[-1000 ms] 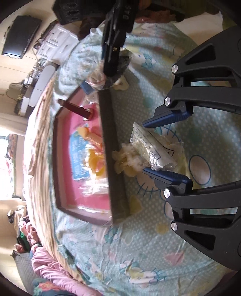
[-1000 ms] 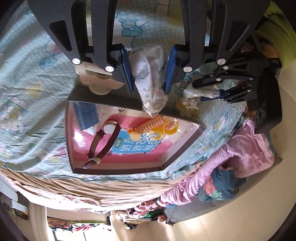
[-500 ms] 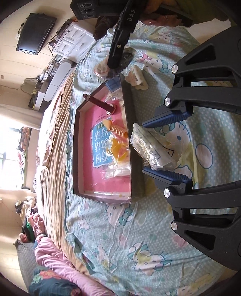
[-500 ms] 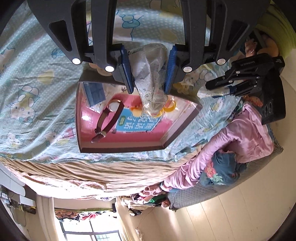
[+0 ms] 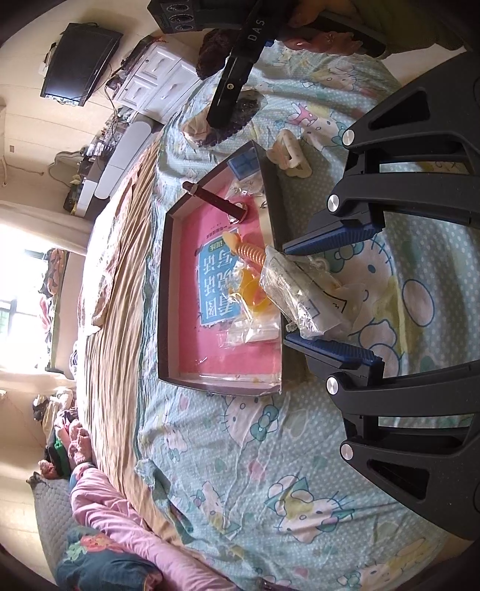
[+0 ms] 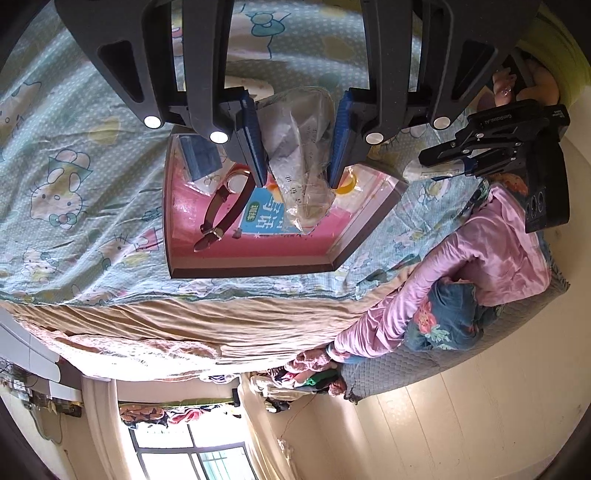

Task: Organize jewelry
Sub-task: 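Carry both bagged items over the box and lower them inside, then open both tools to release the bagged items in the box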

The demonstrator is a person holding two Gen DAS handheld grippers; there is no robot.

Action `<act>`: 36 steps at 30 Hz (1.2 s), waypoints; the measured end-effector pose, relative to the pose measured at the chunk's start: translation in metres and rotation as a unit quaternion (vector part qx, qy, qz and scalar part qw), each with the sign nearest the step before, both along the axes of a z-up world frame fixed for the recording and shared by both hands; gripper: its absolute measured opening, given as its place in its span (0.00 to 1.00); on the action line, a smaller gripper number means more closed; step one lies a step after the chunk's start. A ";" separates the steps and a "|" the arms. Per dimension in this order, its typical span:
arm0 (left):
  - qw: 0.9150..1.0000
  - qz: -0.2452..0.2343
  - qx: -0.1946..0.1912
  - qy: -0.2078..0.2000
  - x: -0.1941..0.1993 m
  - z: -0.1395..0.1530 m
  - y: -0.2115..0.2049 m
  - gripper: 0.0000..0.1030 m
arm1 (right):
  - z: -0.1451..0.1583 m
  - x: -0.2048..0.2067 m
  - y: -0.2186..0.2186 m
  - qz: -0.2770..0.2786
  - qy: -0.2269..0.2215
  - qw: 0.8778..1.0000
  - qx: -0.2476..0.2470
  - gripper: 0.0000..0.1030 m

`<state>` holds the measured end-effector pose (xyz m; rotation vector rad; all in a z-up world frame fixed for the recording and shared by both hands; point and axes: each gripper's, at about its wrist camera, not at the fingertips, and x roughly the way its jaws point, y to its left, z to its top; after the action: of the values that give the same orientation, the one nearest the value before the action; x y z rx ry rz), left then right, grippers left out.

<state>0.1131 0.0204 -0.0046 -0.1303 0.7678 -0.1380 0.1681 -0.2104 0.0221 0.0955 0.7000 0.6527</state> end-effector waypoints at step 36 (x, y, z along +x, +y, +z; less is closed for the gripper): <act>1.000 0.014 -0.002 0.008 0.072 0.006 0.012 0.35 | 0.007 0.045 0.028 -0.014 -0.021 1.000 -0.015 0.31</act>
<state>0.1853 0.0321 0.0013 -0.1455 0.7818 -0.1115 0.2132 -0.1824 0.0296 0.0636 0.6668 0.6164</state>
